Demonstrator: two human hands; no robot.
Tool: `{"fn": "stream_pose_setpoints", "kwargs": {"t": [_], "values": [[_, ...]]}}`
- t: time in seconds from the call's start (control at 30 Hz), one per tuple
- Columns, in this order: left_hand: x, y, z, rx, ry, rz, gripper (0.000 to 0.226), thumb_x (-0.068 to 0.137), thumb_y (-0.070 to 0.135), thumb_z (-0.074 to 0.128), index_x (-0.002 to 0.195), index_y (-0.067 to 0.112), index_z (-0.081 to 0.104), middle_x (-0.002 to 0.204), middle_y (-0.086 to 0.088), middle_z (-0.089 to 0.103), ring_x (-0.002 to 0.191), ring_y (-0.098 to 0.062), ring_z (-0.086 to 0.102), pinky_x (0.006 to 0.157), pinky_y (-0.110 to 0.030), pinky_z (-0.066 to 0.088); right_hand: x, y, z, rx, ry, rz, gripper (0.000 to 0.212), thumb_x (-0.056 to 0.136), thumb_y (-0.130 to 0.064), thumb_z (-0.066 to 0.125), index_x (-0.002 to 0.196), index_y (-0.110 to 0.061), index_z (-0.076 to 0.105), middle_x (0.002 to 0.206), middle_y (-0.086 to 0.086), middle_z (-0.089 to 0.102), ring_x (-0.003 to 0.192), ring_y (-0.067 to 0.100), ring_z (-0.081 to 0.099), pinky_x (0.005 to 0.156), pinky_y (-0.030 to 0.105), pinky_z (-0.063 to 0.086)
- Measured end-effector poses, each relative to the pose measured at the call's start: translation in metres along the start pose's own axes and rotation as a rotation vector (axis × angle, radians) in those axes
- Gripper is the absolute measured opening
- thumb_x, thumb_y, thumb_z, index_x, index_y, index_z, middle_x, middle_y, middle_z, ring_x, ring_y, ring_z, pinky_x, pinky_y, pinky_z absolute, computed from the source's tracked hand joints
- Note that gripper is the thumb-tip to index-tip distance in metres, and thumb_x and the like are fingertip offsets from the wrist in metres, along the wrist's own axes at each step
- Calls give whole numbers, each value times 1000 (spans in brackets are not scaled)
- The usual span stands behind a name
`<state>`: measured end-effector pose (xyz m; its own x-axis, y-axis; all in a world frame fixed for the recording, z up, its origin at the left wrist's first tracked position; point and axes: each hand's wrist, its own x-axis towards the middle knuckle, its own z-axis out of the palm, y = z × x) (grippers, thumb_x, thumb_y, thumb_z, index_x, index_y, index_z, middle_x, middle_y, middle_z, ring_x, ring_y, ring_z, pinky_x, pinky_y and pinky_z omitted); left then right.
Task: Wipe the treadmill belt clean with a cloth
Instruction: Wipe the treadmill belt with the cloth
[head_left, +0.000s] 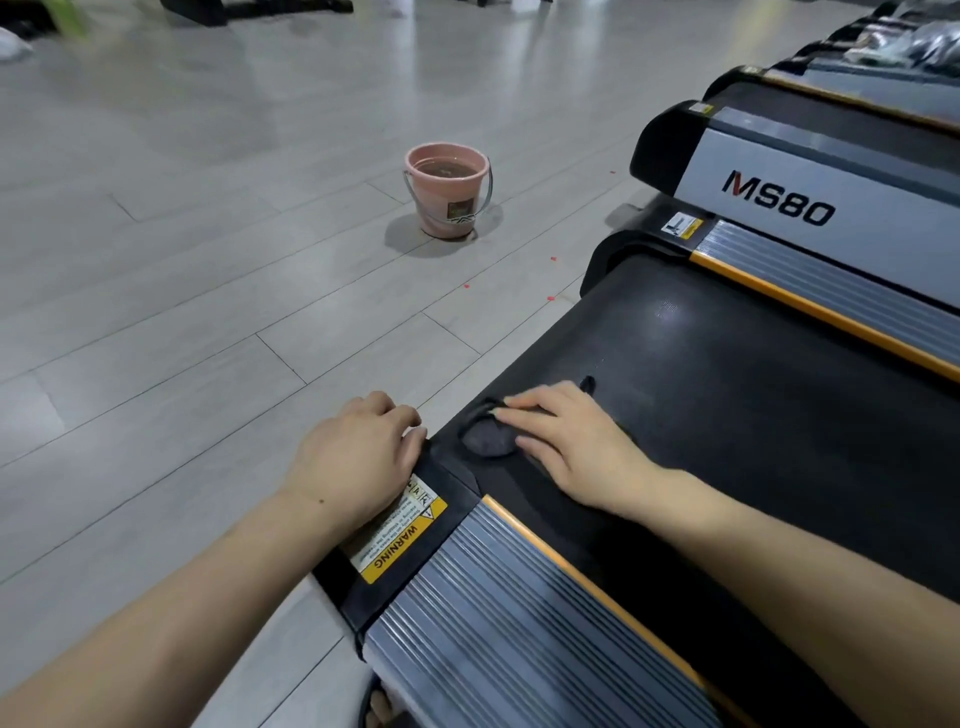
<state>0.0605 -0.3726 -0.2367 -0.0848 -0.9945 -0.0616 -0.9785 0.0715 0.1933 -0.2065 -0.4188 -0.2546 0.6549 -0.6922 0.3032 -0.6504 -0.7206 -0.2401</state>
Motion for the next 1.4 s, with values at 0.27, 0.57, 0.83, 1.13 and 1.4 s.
{"fn": "stream_pose_setpoints", "kwargs": {"t": [0.27, 0.57, 0.83, 1.13, 1.4], "values": [[0, 12, -7, -29, 18, 23, 34, 100, 46, 38, 123, 34, 60, 116, 6, 53, 111, -23, 55, 83, -40, 51, -3, -14, -7, 77, -63, 13, 35, 100, -30, 52, 133, -22, 63, 128, -3, 58, 109, 21, 50, 98, 36, 44], [-8, 35, 7, 28, 32, 89, 31, 101, 36, 37, 119, 28, 61, 113, 2, 54, 108, -24, 52, 85, -41, 43, -24, -20, -11, 67, -81, -55, 34, 99, -25, 53, 131, -20, 64, 135, -1, 57, 119, 23, 51, 104, 39, 41], [-2, 54, 2, -35, 56, 32, 33, 98, 35, 40, 126, 27, 56, 119, -1, 56, 109, -26, 55, 85, -42, 46, -80, -29, -31, 93, -113, -11, 34, 101, -24, 54, 134, -22, 62, 137, -4, 55, 121, 20, 51, 100, 41, 44], [3, 102, 6, 37, -28, 222, 33, 95, 42, 43, 121, 30, 59, 122, 0, 56, 115, -25, 52, 94, -44, 43, -97, 26, -35, -97, 42, 153, 33, 97, -23, 56, 128, -16, 66, 133, 8, 59, 114, 30, 56, 103, 39, 43], [-1, 104, 13, 99, -33, 264, 36, 96, 43, 44, 126, 30, 57, 129, 1, 52, 120, -24, 50, 98, -43, 44, -102, 3, -33, -52, 183, 495, 32, 94, -24, 61, 125, -20, 69, 117, 4, 60, 104, 25, 52, 97, 39, 46]]}}
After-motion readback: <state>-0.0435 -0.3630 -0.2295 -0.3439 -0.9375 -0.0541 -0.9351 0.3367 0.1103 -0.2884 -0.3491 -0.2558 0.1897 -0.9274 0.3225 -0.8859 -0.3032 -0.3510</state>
